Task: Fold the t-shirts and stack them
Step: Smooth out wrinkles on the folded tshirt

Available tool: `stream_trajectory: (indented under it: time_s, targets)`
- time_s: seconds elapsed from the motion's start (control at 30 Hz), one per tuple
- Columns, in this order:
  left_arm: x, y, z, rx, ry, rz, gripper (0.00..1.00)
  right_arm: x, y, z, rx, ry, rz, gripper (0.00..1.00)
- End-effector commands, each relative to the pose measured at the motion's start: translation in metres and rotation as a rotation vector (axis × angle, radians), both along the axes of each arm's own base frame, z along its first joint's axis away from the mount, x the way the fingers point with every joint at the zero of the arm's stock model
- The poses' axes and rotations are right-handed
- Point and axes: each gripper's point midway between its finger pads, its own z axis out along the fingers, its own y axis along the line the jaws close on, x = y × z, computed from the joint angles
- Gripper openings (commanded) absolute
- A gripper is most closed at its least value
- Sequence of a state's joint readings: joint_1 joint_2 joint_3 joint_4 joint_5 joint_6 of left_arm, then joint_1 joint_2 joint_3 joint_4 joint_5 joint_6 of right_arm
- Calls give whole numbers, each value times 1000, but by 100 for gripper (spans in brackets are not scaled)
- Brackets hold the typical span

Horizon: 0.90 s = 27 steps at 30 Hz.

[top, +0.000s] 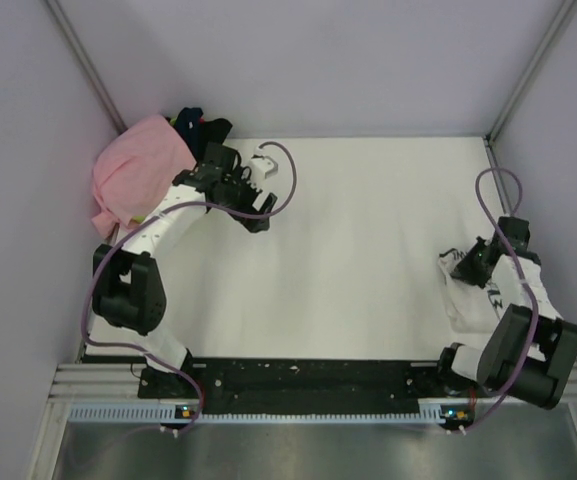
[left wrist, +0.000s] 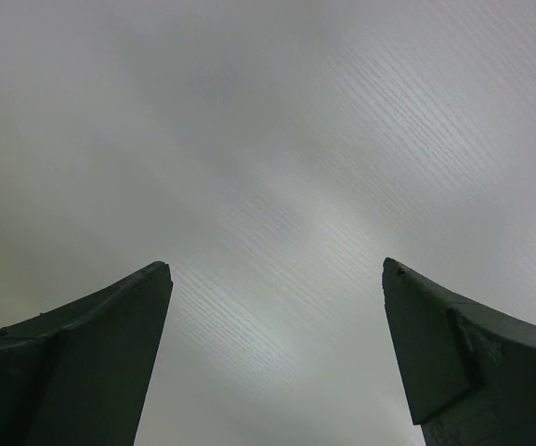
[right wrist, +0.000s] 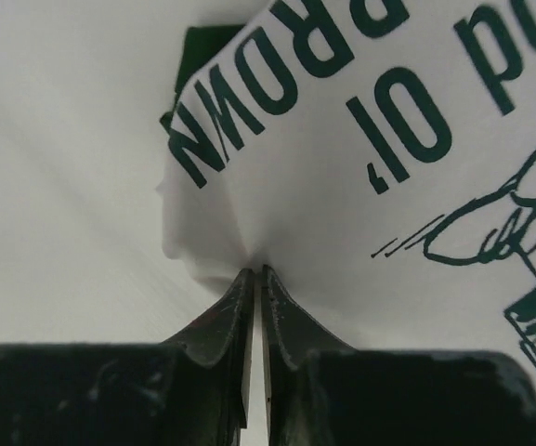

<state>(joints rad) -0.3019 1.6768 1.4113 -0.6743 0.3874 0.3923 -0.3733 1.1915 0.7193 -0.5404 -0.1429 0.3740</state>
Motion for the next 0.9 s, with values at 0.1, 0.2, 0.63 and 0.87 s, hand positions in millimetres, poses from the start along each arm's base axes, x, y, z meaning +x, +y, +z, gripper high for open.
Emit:
stream_trajectory:
  time_s: [0.1,0.2,0.63,0.87]
  targets:
    - [5,2,5,12,-41,-8,99,44,15,-31,190,-42,-38,0]
    - [7,3,3,25,-44,-1,99,61,7,-42,169,-22,-2,0]
    - [15,2,-10,44,-3,8,99,93,15,-29,104,-20,359,3]
    - [15,1,-15,44,15,1,99,96,-7,32,-154,-99,262,34]
